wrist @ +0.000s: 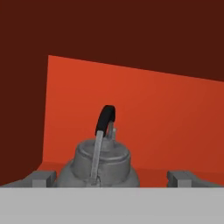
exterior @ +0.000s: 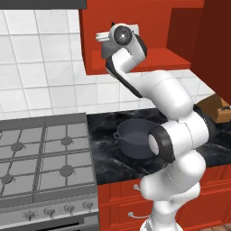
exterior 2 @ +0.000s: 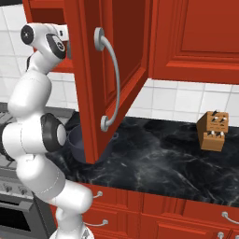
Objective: Pick the kettle from the cabinet and place it on a stove burner. Then pick the pot from the counter and place it on another stove burner. Finally, turn both burners on.
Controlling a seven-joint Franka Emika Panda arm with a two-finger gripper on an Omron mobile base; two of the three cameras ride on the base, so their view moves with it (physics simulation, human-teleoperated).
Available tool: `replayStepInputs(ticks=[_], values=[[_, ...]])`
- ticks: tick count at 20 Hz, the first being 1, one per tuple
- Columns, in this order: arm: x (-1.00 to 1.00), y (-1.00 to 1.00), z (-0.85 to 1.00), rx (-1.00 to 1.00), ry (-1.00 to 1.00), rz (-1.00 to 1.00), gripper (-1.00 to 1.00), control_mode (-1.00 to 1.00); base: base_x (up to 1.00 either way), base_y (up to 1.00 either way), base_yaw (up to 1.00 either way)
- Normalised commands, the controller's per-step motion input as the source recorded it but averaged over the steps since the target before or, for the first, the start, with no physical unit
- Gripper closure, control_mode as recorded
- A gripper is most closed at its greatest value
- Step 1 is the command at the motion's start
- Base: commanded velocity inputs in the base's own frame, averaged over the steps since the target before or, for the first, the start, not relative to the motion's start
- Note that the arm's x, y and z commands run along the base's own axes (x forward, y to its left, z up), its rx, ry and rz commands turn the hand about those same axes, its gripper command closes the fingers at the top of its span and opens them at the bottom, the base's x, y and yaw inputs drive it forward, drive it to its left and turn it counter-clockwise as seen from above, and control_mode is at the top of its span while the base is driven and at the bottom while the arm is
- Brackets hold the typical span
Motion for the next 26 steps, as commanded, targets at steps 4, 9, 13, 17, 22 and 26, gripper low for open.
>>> replayStepInputs(ticks=[4,9,13,17,22,26], values=[[0.19,0.04,0.01,0.0,0.0,0.0,-1.0,-1.0,0.0,0.0,0.0],[0.18,0.08,0.0,0.0,0.0,0.0,-1.0,-1.0,0.0,0.0,0.0],[0.2,0.12,0.0,0.0,0.0,0.0,-1.0,-1.0,0.0,0.0,0.0],[0.23,0.03,-0.1,0.0,0.0,0.0,-1.0,-1.0,0.0,0.0,0.0],[0.12,-0.04,-0.3,-0.01,-0.05,0.0,-1.0,-1.0,0.0,0.0,0.0],[0.09,0.0,-0.03,0.0,-0.03,0.0,-1.0,-1.0,0.0,0.0,0.0]])
